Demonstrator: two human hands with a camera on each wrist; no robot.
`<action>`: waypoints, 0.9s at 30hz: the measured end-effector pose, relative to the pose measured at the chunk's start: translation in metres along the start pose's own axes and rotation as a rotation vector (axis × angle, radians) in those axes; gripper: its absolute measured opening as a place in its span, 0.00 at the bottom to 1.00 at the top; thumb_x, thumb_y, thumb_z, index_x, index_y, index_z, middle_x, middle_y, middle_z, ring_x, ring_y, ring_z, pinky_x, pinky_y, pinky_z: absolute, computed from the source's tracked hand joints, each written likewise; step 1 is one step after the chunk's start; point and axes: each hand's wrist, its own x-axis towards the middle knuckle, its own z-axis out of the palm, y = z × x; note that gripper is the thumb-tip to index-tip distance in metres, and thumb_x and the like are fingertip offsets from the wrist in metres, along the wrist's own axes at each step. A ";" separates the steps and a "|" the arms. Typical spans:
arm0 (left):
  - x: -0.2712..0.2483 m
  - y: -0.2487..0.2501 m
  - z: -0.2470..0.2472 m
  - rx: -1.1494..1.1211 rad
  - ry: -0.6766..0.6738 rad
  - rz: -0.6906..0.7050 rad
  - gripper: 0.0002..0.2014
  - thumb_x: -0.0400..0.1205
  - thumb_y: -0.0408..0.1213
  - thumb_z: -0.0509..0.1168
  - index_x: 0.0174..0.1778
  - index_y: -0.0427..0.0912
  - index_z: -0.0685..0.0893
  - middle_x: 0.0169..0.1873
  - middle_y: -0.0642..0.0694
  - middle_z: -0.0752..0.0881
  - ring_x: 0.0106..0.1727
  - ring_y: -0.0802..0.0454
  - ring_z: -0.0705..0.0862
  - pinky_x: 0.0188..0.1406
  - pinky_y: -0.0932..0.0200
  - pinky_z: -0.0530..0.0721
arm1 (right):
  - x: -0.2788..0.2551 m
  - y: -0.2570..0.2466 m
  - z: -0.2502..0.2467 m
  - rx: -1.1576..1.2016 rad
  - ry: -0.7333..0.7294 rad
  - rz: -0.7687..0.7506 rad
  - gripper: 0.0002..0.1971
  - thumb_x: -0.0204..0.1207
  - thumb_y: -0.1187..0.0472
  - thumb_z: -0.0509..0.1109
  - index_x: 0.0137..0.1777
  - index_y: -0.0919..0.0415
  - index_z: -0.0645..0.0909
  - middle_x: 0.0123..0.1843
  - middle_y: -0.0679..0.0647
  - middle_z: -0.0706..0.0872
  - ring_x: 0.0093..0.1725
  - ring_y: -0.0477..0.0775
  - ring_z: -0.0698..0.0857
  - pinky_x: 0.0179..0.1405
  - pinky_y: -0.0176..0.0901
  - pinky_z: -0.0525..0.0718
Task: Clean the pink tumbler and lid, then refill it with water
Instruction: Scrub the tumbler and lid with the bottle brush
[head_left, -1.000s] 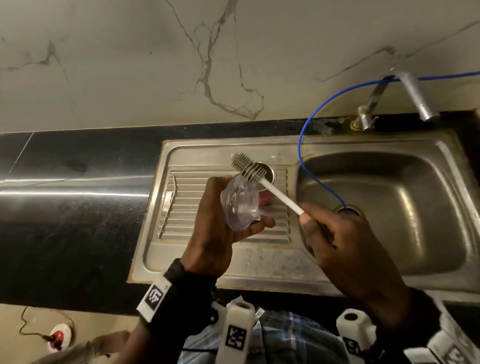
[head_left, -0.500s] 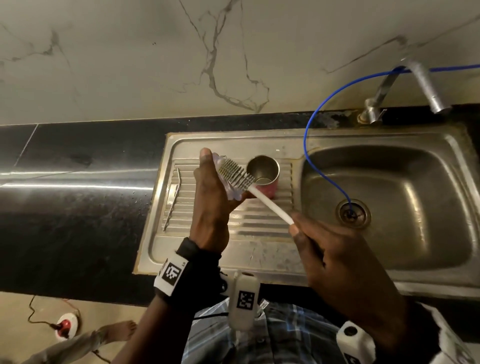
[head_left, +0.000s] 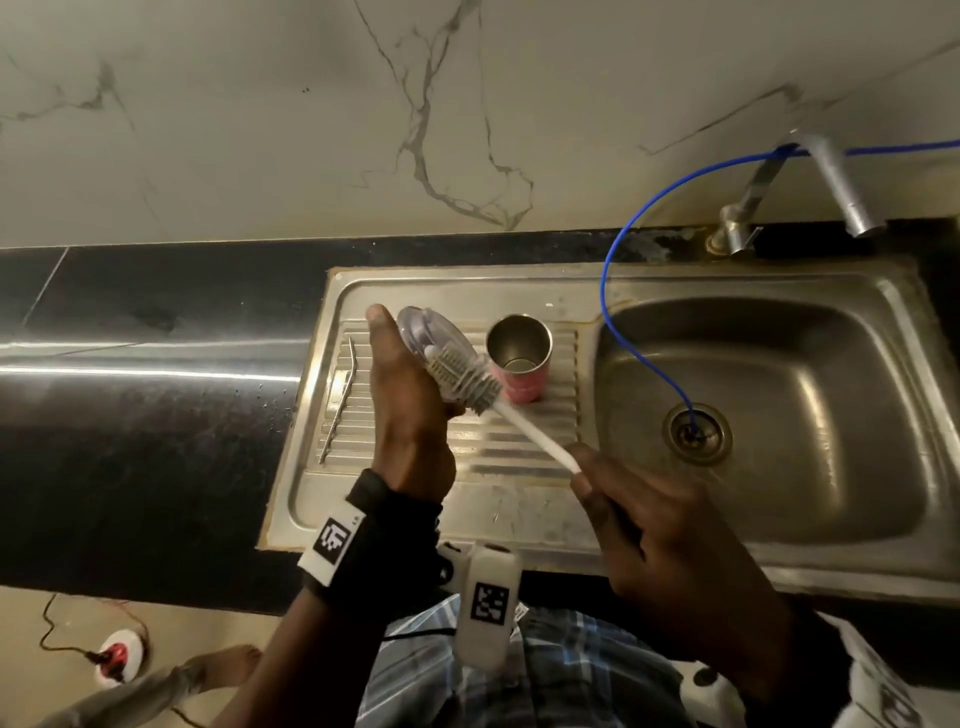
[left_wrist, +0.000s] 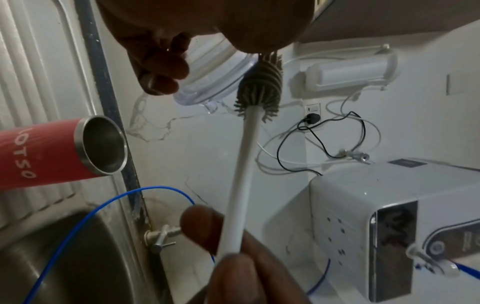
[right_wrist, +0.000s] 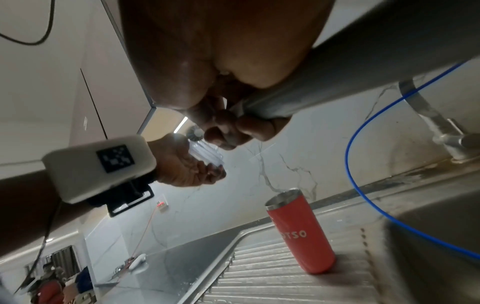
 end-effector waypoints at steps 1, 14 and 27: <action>-0.003 -0.001 0.001 -0.009 -0.012 -0.014 0.32 0.94 0.65 0.42 0.50 0.46 0.83 0.38 0.44 0.89 0.43 0.48 0.86 0.43 0.54 0.84 | -0.001 0.001 0.000 -0.006 0.012 -0.006 0.19 0.90 0.51 0.60 0.75 0.55 0.83 0.40 0.23 0.71 0.35 0.28 0.76 0.36 0.21 0.68; -0.004 0.000 -0.007 0.002 -0.077 -0.015 0.28 0.94 0.61 0.47 0.50 0.44 0.83 0.33 0.47 0.87 0.35 0.52 0.84 0.33 0.59 0.80 | -0.002 0.011 0.004 0.007 0.030 -0.032 0.20 0.91 0.50 0.59 0.76 0.54 0.82 0.43 0.42 0.84 0.36 0.43 0.82 0.34 0.45 0.82; -0.023 0.003 -0.007 0.182 -0.352 -0.058 0.22 0.95 0.50 0.50 0.48 0.47 0.88 0.35 0.52 0.94 0.38 0.53 0.91 0.44 0.50 0.86 | 0.034 0.031 -0.029 -0.042 0.168 -0.103 0.10 0.88 0.57 0.64 0.59 0.55 0.88 0.41 0.47 0.86 0.35 0.50 0.83 0.37 0.52 0.82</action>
